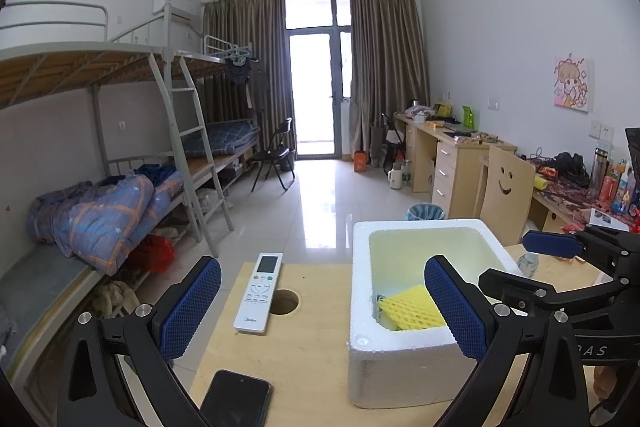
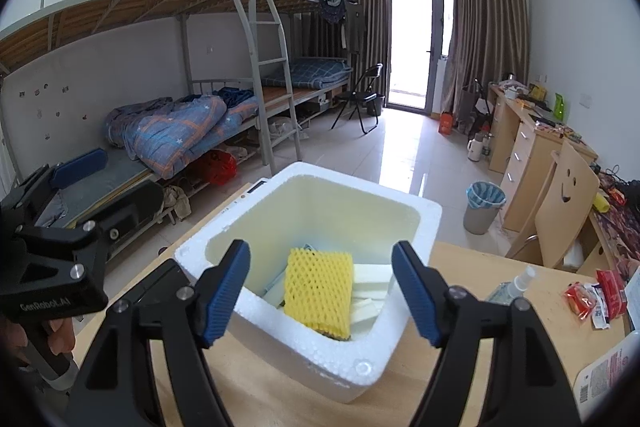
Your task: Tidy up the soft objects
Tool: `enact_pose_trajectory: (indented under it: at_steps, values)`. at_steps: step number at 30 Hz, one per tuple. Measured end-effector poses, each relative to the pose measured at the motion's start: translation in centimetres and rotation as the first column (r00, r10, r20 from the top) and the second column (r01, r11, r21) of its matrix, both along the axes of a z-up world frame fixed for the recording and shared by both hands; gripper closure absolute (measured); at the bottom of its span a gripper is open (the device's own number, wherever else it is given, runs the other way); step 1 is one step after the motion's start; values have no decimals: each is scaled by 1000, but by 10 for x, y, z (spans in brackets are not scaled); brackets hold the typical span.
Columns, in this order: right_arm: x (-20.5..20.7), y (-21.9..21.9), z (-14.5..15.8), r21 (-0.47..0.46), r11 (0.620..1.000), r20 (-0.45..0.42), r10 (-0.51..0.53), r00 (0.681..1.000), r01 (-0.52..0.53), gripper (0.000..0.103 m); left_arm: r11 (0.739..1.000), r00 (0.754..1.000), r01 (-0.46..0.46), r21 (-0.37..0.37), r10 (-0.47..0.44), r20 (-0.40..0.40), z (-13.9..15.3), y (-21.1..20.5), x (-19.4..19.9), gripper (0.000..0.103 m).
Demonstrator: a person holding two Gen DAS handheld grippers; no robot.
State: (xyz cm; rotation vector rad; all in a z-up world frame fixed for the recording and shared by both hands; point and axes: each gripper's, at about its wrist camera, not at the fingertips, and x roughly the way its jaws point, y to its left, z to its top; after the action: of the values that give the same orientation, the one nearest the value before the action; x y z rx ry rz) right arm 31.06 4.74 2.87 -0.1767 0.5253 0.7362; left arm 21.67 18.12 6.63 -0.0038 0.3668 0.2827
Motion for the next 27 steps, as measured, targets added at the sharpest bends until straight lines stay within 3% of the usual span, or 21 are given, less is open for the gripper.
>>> enact_pose_trajectory:
  at_steps: [12, 18, 21, 27]
  values:
    - [-19, -32, 17, 44, 997, 36, -58, 998, 56, 24, 998, 998, 62, -17, -62, 23, 12, -29, -17, 1]
    - [-36, -60, 27, 73, 993, 58, -102, 993, 97, 14, 996, 995, 94, -14, -93, 35, 22, -52, -29, 1]
    - [-49, -72, 32, 84, 991, 83, -111, 990, 104, 3, 994, 994, 107, -7, -107, 39, 26, -63, -41, 1]
    - [-81, -90, 38, 116, 987, 134, -129, 983, 114, 1, 990, 988, 138, -2, -137, 69, 36, -82, -74, 1]
